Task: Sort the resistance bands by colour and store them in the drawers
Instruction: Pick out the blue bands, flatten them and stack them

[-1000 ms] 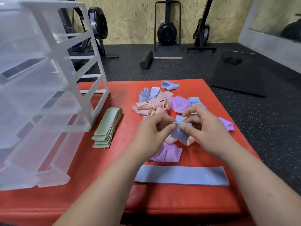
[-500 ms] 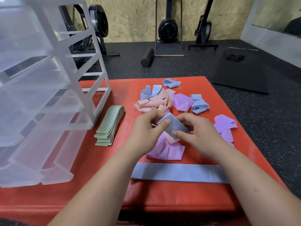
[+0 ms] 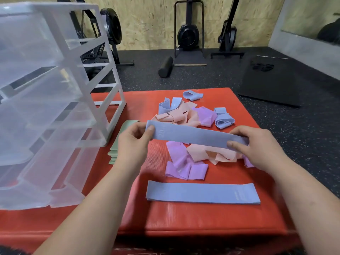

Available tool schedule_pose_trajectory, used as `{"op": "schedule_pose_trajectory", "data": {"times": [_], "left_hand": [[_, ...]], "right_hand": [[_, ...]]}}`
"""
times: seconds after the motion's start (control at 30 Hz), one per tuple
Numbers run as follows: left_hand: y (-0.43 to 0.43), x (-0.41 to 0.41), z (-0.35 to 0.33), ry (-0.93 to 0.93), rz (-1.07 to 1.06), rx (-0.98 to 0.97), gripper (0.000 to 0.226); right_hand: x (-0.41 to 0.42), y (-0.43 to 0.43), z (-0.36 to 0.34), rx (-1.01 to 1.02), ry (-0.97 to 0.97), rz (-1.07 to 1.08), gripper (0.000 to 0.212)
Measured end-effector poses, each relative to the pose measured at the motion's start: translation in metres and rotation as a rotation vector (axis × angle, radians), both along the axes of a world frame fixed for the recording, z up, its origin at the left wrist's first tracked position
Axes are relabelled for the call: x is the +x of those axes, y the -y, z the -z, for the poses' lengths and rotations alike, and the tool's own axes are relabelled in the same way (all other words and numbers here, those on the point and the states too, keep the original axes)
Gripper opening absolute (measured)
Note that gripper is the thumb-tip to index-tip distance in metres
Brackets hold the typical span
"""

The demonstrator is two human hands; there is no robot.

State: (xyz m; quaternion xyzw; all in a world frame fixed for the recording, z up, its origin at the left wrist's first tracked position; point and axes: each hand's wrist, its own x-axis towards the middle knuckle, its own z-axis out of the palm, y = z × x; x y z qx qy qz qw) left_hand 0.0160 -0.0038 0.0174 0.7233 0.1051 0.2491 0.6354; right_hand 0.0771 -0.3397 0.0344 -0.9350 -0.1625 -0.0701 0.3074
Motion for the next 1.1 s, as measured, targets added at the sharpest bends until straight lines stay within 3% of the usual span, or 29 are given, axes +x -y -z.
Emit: {"op": "schedule_pose_trajectory", "data": {"times": [0.1, 0.3, 0.43, 0.53, 0.7, 1.1], "left_hand": [[-0.008, -0.004, 0.002, -0.059, -0.018, 0.016, 0.009], [-0.016, -0.02, -0.002, -0.237, 0.086, -0.042, 0.005], [-0.02, -0.038, 0.0, -0.322, 0.146, 0.051, 0.007], [-0.022, -0.053, 0.004, -0.339, 0.192, 0.127, 0.016], [-0.019, -0.072, 0.01, -0.394, 0.252, 0.424, 0.018], [-0.01, -0.087, 0.025, -0.439, 0.197, 0.768, 0.021]], "right_hand": [[0.0, 0.009, -0.001, 0.066, -0.022, 0.042, 0.022], [-0.017, 0.021, -0.005, 0.406, -0.197, 0.041, 0.023], [-0.034, 0.033, -0.002, 0.429, -0.352, 0.019, 0.025], [-0.044, 0.041, 0.005, 0.323, -0.387, -0.014, 0.025], [-0.058, 0.042, 0.015, 0.143, -0.382, 0.022, 0.025], [-0.082, 0.031, 0.031, -0.192, -0.26, 0.062, 0.024]]}}
